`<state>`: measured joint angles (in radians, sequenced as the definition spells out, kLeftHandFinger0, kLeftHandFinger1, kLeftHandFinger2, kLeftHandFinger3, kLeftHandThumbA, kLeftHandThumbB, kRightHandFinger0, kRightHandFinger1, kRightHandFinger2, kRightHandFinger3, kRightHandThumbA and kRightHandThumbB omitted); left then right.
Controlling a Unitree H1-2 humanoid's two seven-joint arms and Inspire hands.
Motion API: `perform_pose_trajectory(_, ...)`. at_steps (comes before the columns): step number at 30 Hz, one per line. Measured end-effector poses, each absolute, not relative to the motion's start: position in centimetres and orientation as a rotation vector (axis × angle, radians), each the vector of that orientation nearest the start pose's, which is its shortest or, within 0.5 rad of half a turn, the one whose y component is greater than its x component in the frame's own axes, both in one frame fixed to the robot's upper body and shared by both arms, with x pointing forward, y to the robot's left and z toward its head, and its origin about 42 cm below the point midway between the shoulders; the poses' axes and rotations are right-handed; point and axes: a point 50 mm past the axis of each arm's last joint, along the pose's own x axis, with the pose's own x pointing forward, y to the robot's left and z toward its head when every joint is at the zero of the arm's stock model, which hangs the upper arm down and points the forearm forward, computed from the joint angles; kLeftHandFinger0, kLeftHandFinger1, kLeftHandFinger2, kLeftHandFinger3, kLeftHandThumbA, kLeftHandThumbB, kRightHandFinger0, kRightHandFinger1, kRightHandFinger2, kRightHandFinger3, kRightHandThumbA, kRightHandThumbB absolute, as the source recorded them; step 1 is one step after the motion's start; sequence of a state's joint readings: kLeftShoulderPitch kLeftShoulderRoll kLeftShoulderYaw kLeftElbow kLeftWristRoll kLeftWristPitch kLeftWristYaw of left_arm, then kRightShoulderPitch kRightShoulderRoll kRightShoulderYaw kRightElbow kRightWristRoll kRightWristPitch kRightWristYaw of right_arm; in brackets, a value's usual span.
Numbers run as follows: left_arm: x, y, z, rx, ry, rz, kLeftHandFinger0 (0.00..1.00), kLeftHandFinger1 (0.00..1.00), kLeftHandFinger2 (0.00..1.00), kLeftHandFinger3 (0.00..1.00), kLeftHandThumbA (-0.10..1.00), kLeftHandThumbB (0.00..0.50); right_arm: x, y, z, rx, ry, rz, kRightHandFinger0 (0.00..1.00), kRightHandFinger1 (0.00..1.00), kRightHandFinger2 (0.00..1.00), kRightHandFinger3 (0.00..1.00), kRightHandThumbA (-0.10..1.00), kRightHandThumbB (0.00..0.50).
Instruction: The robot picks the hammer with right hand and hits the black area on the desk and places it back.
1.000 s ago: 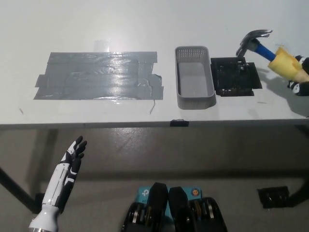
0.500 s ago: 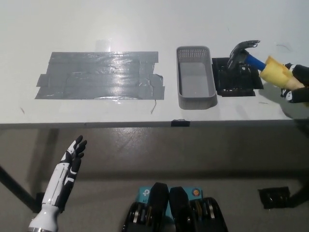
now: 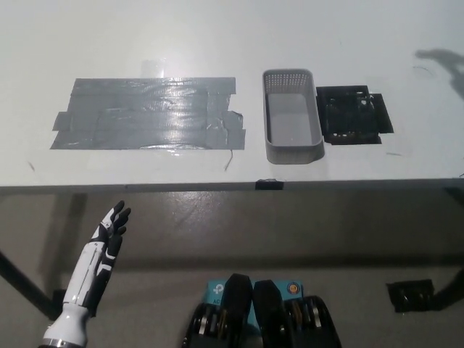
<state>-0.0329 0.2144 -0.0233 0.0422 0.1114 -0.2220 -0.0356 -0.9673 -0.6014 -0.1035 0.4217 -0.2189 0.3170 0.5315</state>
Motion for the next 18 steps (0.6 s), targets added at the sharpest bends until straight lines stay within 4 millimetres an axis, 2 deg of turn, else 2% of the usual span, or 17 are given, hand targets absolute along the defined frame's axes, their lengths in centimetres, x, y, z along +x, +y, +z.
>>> perform_pose_trajectory(3, 29.3, 26.9, 11.3, 0.328, -0.204, -0.096, 1.0, 1.0, 1.0, 1.0, 1.0, 0.043, 50.4, -37.1, 41.7, -0.636, -0.087, 0.138, 0.16, 0.64, 0.95, 1.0, -0.1, 0.076)
perform_pose_trajectory(6, 29.3, 26.9, 11.3, 0.328, -0.204, -0.096, 1.0, 1.0, 1.0, 1.0, 1.0, 0.04, 50.5, -36.5, 39.9, -0.658, -0.043, 0.166, 0.18, 0.67, 0.98, 1.0, -0.1, 0.113)
perform_pose_trajectory(7, 29.3, 26.9, 11.3, 0.329, -0.204, -0.096, 1.0, 1.0, 1.0, 1.0, 1.0, 0.034, 50.7, -36.2, 39.2, -0.677, -0.023, 0.178, 0.18, 0.67, 0.96, 1.0, -0.1, 0.104)
perform_pose_trajectory(9, 29.3, 26.9, 11.3, 0.329, -0.205, -0.096, 1.0, 1.0, 1.0, 1.0, 1.0, 0.035, 51.0, -35.6, 37.3, -0.724, 0.03, 0.208, 0.19, 0.65, 0.94, 0.97, -0.1, 0.115)
perform_pose_trajectory(10, 29.3, 26.9, 11.3, 0.329, -0.205, -0.096, 1.0, 1.0, 1.0, 1.0, 1.0, 0.039, 51.2, -35.4, 36.1, -0.75, 0.062, 0.225, 0.2, 0.61, 0.92, 0.96, -0.1, 0.12)
perform_pose_trajectory(13, 29.3, 26.9, 11.3, 0.329, -0.205, -0.096, 1.0, 1.0, 1.0, 1.0, 1.0, 0.049, 51.6, -34.7, 32.4, -0.858, 0.163, 0.275, 0.1, 0.55, 0.93, 0.99, -0.1, 0.16)
perform_pose_trajectory(14, 29.3, 26.9, 11.3, 0.329, -0.205, -0.096, 1.0, 1.0, 1.0, 1.0, 1.0, 0.053, 51.6, -34.5, 31.5, -0.884, 0.184, 0.287, 0.08, 0.56, 0.95, 1.0, -0.1, 0.135)
perform_pose_trajectory(15, 29.3, 26.9, 11.3, 0.329, -0.205, -0.096, 1.0, 1.0, 1.0, 1.0, 1.0, 0.05, 51.6, -34.2, 29.8, -0.941, 0.229, 0.311, 0.08, 0.6, 0.99, 1.0, -0.1, 0.127)
perform_pose_trajectory(16, 29.3, 27.0, 11.3, 0.329, -0.205, -0.096, 1.0, 1.0, 1.0, 1.0, 1.0, 0.036, 51.6, -34.1, 29.0, -0.971, 0.249, 0.321, 0.1, 0.63, 1.0, 1.0, -0.1, 0.135)
perform_pose_trajectory(18, 29.3, 26.9, 11.4, 0.329, -0.205, -0.096, 1.0, 1.0, 1.0, 1.0, 1.0, 0.044, 51.6, -34.0, 26.4, -1.067, 0.317, 0.351, 0.12, 0.67, 1.0, 1.0, -0.1, 0.15)
